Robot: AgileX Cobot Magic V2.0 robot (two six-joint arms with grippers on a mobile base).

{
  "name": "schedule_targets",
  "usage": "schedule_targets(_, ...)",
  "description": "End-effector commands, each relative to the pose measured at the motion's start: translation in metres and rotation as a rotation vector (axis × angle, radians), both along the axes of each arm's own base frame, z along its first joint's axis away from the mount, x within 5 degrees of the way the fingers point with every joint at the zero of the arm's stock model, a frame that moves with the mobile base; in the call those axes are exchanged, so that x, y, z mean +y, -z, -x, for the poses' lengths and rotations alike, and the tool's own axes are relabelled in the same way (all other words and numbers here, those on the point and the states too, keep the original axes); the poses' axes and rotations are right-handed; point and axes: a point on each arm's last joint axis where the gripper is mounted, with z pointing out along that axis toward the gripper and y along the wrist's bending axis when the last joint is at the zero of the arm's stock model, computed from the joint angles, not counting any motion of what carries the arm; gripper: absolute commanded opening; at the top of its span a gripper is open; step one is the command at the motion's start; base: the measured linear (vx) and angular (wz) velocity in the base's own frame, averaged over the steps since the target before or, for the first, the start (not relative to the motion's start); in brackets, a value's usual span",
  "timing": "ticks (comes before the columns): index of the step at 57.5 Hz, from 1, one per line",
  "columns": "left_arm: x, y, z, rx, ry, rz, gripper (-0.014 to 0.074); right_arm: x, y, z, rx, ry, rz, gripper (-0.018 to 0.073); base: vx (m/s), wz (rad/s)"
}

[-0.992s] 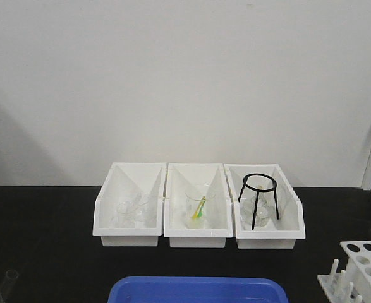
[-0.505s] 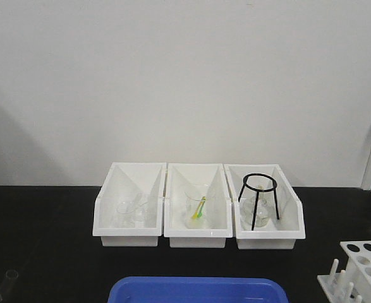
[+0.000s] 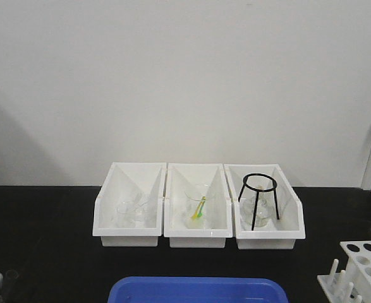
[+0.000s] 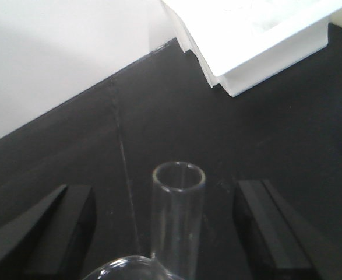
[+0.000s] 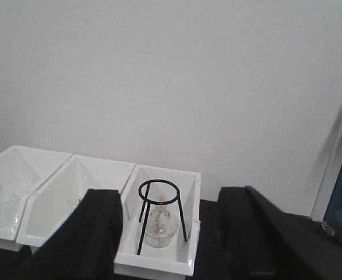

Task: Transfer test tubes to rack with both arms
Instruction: 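Close the left gripper on the test tube and lift it out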

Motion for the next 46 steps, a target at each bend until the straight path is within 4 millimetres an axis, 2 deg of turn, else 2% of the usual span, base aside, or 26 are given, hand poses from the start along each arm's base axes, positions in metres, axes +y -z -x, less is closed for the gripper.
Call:
schedule_targets(1,0.0,-0.017,-0.009,-0.14,-0.01,0.023,0.0554,-0.002,-0.02,0.002,-0.124,0.022,0.0,0.0421,0.0,0.0)
schedule_targets(8,0.0,-0.017,-0.01,-0.142,-0.009,0.022,0.0448,-0.002,-0.02,0.002,-0.124,0.022,0.0,0.0421,0.0,0.0)
schedule_targets(26,0.0,-0.017,-0.01,-0.14,-0.009,0.02,-0.0016,-0.002,-0.02,0.002,-0.124,0.022,0.0,0.0421,0.0,0.0)
schedule_targets(38,0.0,-0.022,-0.009,-0.167,-0.01,0.026,-0.0022,-0.002,-0.02,0.002,-0.123,0.022,-0.001,0.0421,0.0,0.0)
schedule_targets(46,0.0,-0.043,-0.007,-0.207,-0.01,0.038,-0.002,-0.002,-0.02,0.002,-0.124,0.022,-0.001,0.0421,0.0,0.0)
